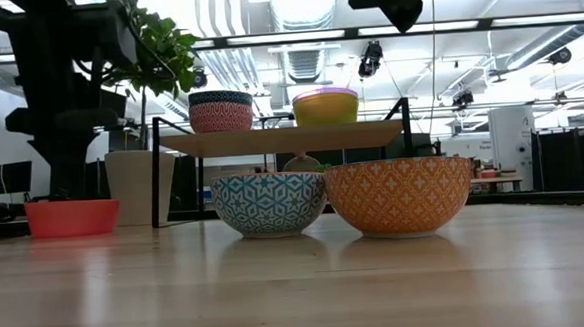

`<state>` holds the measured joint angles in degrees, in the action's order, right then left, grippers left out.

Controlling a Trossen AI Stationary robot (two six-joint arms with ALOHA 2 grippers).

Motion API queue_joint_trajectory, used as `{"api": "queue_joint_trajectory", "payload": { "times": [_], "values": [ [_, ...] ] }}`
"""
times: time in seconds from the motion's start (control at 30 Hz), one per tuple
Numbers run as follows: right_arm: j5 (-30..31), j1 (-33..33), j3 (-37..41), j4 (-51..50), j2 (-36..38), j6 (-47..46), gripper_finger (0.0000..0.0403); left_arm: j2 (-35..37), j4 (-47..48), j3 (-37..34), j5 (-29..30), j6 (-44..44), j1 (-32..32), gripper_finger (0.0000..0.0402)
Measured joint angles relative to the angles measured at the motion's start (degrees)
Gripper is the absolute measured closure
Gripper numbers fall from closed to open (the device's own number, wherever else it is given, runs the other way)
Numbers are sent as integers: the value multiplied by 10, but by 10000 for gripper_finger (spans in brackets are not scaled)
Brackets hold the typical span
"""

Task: Place and stack bowls onto a shelf
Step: Stack the orange bowl into the purple bowl on the shelf

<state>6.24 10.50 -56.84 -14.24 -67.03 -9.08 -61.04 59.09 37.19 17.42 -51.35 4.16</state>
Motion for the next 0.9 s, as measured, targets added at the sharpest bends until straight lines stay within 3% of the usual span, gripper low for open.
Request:
{"api": "queue_joint_trajectory", "payload": {
  "times": [0.27,0.43,0.7,0.9],
  "values": [
    [13,0,0,0,-6,1,394,-23,-21,-11,34,4,0,299],
    [14,0,1,0,-6,1,394,-64,-44,-14,37,4,0,275],
    [14,0,2,0,-6,1,394,-134,-93,-14,37,24,0,284],
    [14,1,7,0,-6,1,394,-169,-96,-13,30,27,0,329]
  ]
}}
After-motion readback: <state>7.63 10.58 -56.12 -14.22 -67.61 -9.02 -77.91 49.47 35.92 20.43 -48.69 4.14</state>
